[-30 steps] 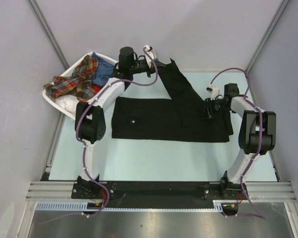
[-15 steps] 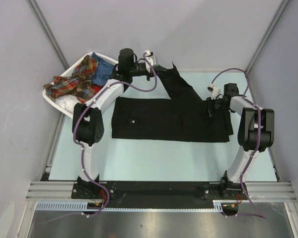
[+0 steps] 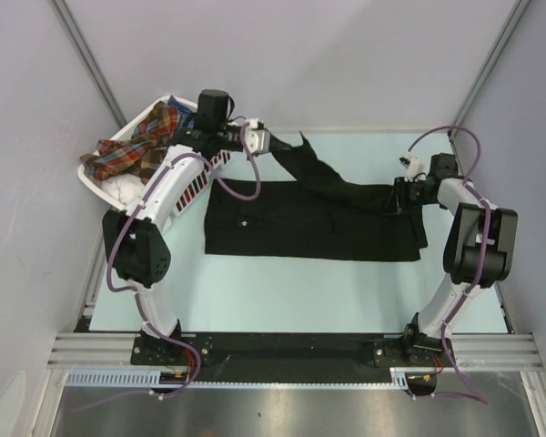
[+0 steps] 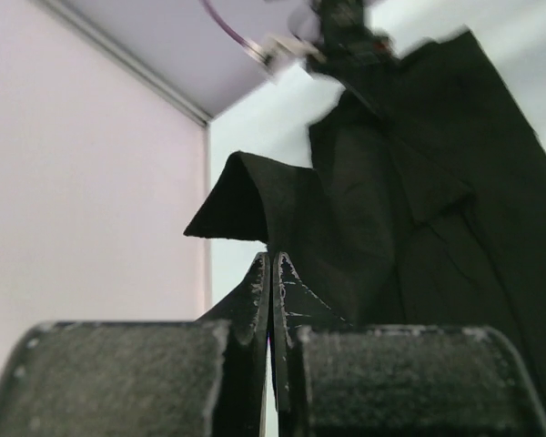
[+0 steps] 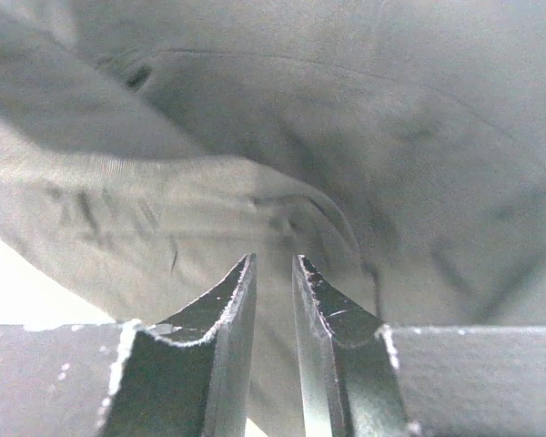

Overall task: Fold and stack the long sleeve shirts
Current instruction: Fold the shirt

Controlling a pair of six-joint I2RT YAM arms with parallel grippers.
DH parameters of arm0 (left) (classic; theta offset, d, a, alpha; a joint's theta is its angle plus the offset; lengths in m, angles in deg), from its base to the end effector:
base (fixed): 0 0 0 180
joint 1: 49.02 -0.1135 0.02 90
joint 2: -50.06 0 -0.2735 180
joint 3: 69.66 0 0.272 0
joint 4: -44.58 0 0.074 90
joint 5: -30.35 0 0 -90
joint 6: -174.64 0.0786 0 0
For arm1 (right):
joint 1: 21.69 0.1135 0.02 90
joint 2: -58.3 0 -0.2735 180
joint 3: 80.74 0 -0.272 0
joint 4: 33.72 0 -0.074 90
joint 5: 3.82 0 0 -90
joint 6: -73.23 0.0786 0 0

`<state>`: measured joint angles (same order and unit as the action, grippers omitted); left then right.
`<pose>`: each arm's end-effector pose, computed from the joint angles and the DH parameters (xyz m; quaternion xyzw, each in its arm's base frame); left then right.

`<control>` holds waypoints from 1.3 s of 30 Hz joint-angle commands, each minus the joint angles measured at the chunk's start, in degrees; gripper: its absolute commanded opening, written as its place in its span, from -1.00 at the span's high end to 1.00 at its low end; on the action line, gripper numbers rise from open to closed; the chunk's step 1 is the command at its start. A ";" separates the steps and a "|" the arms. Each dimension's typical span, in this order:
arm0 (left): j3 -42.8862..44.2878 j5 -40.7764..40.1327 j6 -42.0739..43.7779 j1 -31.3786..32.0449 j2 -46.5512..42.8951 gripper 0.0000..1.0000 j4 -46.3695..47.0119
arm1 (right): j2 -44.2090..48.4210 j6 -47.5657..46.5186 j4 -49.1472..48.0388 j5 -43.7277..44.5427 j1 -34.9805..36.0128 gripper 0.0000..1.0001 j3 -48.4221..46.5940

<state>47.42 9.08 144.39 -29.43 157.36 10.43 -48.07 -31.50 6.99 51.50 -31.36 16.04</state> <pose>0.4114 -0.2242 0.3785 0.6783 0.3387 -0.2920 0.5830 0.4100 -0.0245 0.1445 -0.1084 0.9259 0.2381 0.2723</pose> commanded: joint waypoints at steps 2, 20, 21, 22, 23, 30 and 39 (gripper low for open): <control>-5.71 -2.17 42.60 -0.52 -3.77 1.00 -34.96 | 7.31 -8.65 7.62 -1.89 -2.10 0.43 -0.98; -32.78 -19.94 70.50 -5.09 -6.58 0.64 -20.43 | 8.02 -19.11 11.32 1.10 3.16 -0.23 -3.44; -33.31 -20.12 70.25 -5.27 -7.37 0.55 -20.86 | 8.02 -19.47 11.41 1.54 3.34 -0.23 -3.79; -33.67 -20.13 68.94 -5.79 -7.81 0.49 -21.04 | 8.02 -19.82 11.24 1.98 3.43 -0.23 -4.31; -33.58 -19.95 63.36 -5.88 -8.16 0.42 -21.39 | 8.02 -20.78 11.32 2.85 3.69 -0.23 -5.27; -27.78 -16.26 22.65 -8.43 -10.71 -0.14 -20.96 | 6.88 -22.02 12.46 3.30 5.80 -0.36 -10.55; -19.52 -20.46 -16.75 -4.13 -3.35 -0.27 -25.08 | 1.25 -23.25 11.67 4.79 9.23 -0.35 -13.02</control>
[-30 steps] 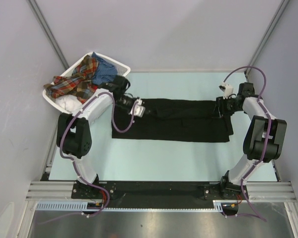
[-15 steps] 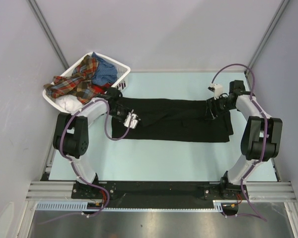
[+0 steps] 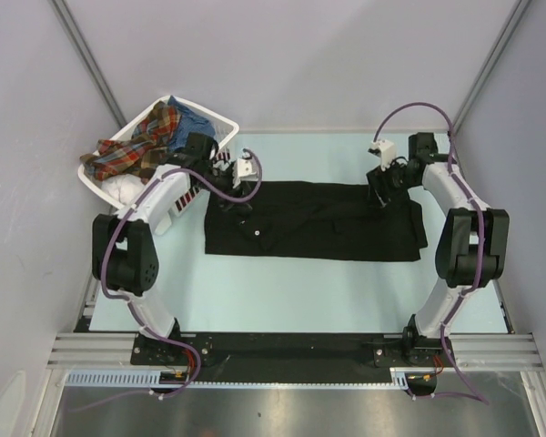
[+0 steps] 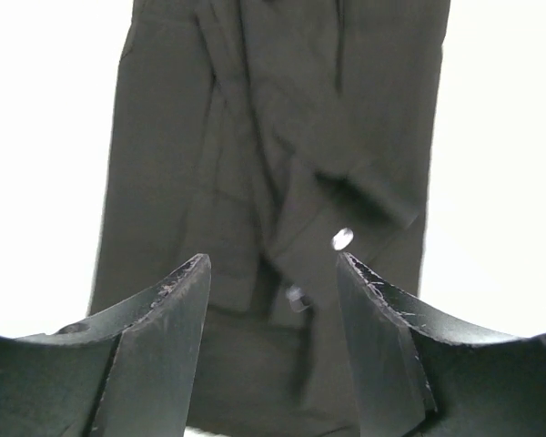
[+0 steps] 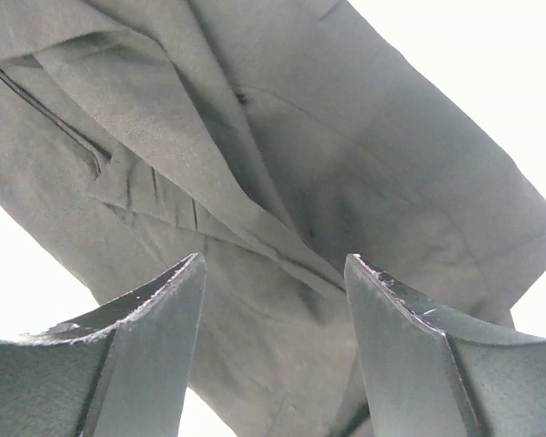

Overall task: Fold and stack the long sleeve shirts
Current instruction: Fold the shirt

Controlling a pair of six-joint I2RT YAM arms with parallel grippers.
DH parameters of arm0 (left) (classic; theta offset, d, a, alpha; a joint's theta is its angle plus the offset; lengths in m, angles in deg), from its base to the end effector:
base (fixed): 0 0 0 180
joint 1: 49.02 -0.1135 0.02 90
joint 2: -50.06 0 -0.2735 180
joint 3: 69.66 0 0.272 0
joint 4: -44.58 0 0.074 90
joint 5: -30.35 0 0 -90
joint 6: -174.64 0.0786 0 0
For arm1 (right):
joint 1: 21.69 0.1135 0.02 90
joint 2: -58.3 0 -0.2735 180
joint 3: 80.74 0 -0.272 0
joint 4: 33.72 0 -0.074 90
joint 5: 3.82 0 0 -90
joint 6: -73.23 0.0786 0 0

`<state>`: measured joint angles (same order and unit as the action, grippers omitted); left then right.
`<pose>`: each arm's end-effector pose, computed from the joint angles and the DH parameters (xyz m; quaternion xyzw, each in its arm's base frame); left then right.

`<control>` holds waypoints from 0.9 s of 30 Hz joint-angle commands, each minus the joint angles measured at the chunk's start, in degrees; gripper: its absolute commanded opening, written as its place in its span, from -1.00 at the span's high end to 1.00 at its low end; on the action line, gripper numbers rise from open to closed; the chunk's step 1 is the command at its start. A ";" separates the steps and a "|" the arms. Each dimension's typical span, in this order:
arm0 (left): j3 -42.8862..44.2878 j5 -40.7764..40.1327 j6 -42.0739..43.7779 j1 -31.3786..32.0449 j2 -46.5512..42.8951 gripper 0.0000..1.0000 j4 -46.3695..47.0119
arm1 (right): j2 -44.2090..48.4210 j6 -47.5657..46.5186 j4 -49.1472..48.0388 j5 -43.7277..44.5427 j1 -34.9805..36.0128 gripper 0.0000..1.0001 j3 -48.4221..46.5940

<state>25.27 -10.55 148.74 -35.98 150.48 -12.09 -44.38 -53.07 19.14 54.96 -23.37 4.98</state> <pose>0.3751 -0.1479 0.2455 0.6286 0.6280 -0.2696 0.3713 0.4180 0.0285 0.2168 -0.3414 0.8709 0.1687 0.3108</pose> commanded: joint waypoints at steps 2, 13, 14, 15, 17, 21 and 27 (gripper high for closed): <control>1.84 -1.02 -25.75 3.40 4.78 -0.27 -2.66 | -3.93 -2.11 -0.83 2.21 1.50 -0.34 -2.57; -6.87 -8.57 -43.17 9.20 7.93 -0.13 11.05 | -7.19 -3.43 0.05 2.74 3.69 -0.02 -2.66; -6.61 -9.02 -43.53 9.37 8.56 0.02 11.31 | -7.02 -3.52 0.22 2.75 3.69 0.06 -2.05; -6.26 -9.81 -43.88 9.64 9.17 0.12 11.31 | -6.84 -3.78 0.22 2.83 3.78 0.13 -1.70; -4.42 -11.22 -44.06 9.46 11.02 0.54 9.75 | -6.14 -4.05 -0.21 3.10 3.69 0.32 -0.91; -1.60 -11.22 -43.26 7.28 10.59 1.00 7.62 | -4.73 -5.36 -0.65 3.80 3.78 0.66 1.64; 4.11 -10.78 -44.84 2.26 7.60 1.00 7.01 | -2.10 -6.77 -1.09 4.41 3.96 0.93 5.15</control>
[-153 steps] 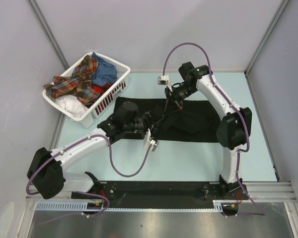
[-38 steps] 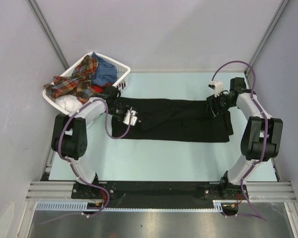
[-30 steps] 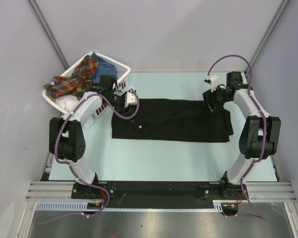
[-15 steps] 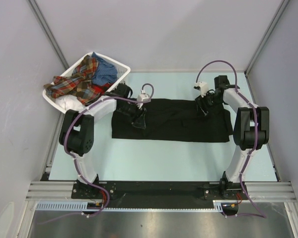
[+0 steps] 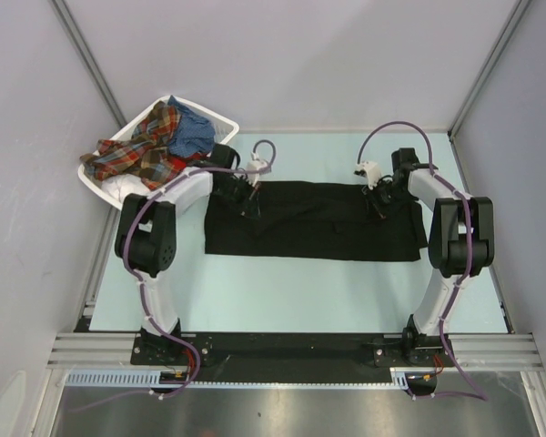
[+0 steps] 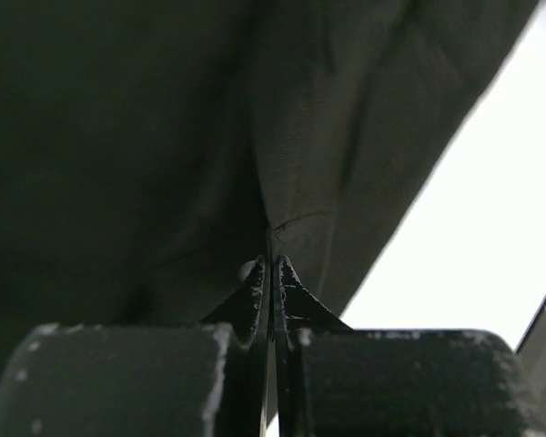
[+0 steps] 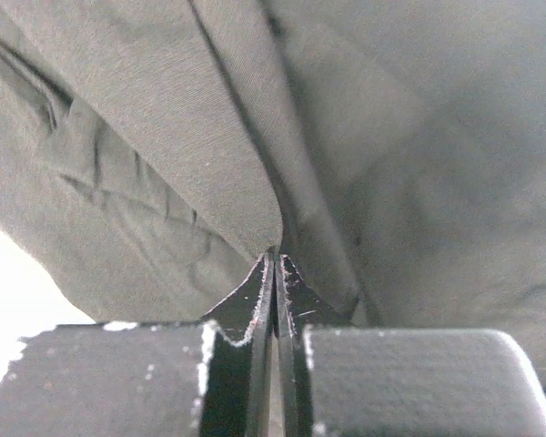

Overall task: Fold and stack the long sleeve shirts
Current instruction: Fold the shirt

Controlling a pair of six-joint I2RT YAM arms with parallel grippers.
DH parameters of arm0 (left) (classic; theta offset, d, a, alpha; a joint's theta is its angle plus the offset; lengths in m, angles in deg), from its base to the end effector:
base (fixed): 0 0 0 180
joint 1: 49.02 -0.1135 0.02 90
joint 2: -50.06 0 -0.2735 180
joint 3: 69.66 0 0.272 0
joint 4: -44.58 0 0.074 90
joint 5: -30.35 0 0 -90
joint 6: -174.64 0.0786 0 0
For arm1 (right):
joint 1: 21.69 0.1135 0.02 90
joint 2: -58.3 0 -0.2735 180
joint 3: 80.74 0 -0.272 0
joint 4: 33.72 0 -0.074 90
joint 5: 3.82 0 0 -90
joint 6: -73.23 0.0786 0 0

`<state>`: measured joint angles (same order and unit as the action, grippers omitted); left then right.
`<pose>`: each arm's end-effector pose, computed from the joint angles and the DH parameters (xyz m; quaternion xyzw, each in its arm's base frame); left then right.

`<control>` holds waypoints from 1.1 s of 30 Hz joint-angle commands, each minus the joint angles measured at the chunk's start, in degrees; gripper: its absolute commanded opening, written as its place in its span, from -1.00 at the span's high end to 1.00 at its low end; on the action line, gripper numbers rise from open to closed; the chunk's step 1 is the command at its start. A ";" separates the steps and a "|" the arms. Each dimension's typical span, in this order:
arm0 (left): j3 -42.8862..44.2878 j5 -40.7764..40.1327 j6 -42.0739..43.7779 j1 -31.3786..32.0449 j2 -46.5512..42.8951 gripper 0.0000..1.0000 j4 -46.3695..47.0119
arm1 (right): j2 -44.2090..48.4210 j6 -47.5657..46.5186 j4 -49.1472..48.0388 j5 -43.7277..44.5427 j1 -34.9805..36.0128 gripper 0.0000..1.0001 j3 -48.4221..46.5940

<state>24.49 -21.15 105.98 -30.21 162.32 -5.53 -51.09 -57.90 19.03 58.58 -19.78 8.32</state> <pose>0.3935 -0.1857 0.1562 0.3767 0.8494 -0.3197 0.1855 0.4137 0.0502 0.1494 -0.3877 0.8770 0.1684 0.2284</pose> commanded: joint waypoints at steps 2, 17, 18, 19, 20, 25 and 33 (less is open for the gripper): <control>6.65 -0.36 -0.70 -3.95 -4.43 1.00 -0.42 | 5.23 -2.29 -2.04 1.49 0.55 0.95 3.48; -1.16 -10.02 35.68 -1.58 -8.55 1.00 -16.95 | 12.35 -5.81 6.72 -2.27 -0.50 -0.23 5.96; -2.47 -10.72 38.31 -1.41 -9.08 1.00 -16.95 | 12.87 -5.98 7.88 -3.16 -1.03 -0.26 5.25; -3.00 -11.86 39.38 -1.14 -9.87 0.96 -16.86 | 13.23 -5.81 8.94 -4.04 -1.47 -0.28 4.46; -3.53 -12.65 40.52 -0.71 -10.22 0.89 -16.78 | 13.49 -5.72 11.03 -6.05 -1.47 -0.29 3.76; -4.85 -13.80 42.02 -0.53 -11.10 0.28 -15.20 | 10.87 0.07 11.76 -8.18 -6.57 -0.20 -1.08; -5.46 -14.15 35.79 -1.58 -12.34 0.11 -9.85 | 5.86 7.02 5.00 -2.91 -5.43 0.31 0.84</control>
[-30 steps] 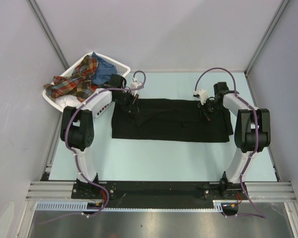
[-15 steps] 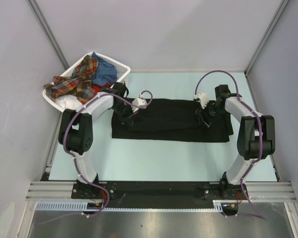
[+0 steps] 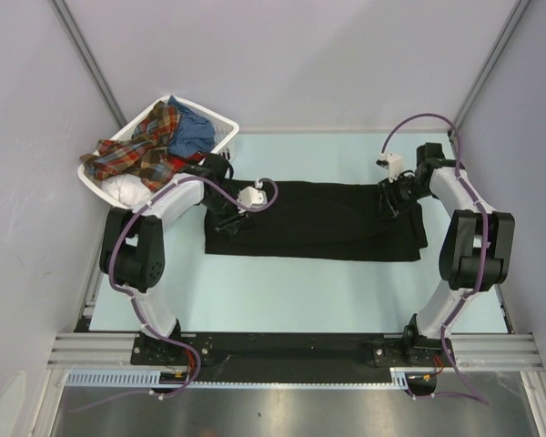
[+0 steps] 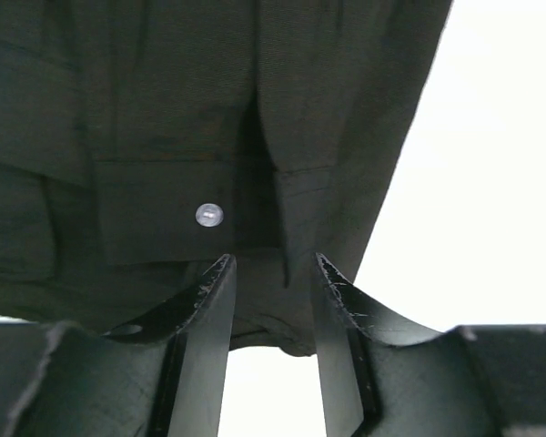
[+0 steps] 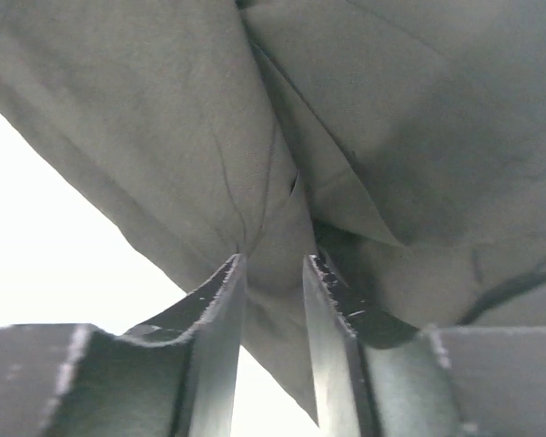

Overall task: Fold and stack the long sleeve shirts
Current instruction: Fold the shirt

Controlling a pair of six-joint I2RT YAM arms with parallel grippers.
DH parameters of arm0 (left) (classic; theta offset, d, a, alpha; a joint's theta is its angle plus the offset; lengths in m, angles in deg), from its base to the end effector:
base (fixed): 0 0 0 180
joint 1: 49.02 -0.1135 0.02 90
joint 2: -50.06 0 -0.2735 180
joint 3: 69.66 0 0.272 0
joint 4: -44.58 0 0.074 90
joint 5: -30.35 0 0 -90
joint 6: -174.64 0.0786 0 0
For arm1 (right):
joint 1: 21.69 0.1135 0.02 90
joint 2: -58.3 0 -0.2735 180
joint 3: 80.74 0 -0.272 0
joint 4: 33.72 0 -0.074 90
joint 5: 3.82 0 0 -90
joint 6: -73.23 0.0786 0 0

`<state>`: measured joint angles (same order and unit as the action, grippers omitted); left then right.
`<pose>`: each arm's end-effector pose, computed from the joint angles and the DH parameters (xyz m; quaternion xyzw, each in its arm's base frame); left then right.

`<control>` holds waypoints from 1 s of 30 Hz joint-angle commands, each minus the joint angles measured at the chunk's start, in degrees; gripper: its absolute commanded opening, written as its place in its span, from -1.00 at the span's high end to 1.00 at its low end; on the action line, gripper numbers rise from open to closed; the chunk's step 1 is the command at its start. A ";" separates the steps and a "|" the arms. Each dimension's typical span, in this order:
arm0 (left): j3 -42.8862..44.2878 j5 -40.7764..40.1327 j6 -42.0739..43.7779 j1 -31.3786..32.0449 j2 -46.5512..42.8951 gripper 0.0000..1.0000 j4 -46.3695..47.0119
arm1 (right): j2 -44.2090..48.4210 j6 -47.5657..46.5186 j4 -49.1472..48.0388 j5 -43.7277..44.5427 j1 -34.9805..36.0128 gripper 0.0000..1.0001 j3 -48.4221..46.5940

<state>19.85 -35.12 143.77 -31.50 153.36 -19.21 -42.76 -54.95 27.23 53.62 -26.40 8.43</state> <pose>0.3510 -0.1450 0.1727 0.6204 0.7479 -0.1599 0.1738 0.3876 0.0105 0.2009 -0.3166 0.8937 0.2000 0.2472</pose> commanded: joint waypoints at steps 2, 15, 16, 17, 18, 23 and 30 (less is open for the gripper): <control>-1.80 -0.89 -4.10 -0.03 -3.20 0.09 5.86 | -3.35 4.95 -5.48 4.86 2.07 0.36 2.58; -0.40 -9.95 -18.17 -1.43 1.99 0.06 20.19 | -13.99 10.04 -16.13 19.29 0.67 0.49 -1.00; -0.31 -9.68 -18.26 -1.87 1.46 0.05 20.20 | -13.65 10.22 -14.99 18.07 0.58 0.47 -1.71; -0.74 -8.90 -18.26 -2.05 -0.02 0.04 20.37 | -12.16 10.14 -14.03 17.10 0.41 0.41 -2.42; -1.18 -8.63 -18.18 -2.14 -1.08 0.00 20.37 | -11.10 9.61 -12.97 15.78 -0.03 0.35 -3.21; -5.57 -5.30 -13.88 -2.31 -7.76 -0.40 18.01 | -2.41 8.55 -7.43 9.36 -2.23 0.13 -2.16; -9.88 -4.41 -6.59 -2.23 -11.81 -0.54 9.92 | 6.04 8.63 -0.57 8.21 -5.66 0.06 4.15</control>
<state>13.30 -41.28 131.45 -33.73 144.16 -3.54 -41.62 -46.82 21.59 63.87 -30.80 8.61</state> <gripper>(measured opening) 0.792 0.475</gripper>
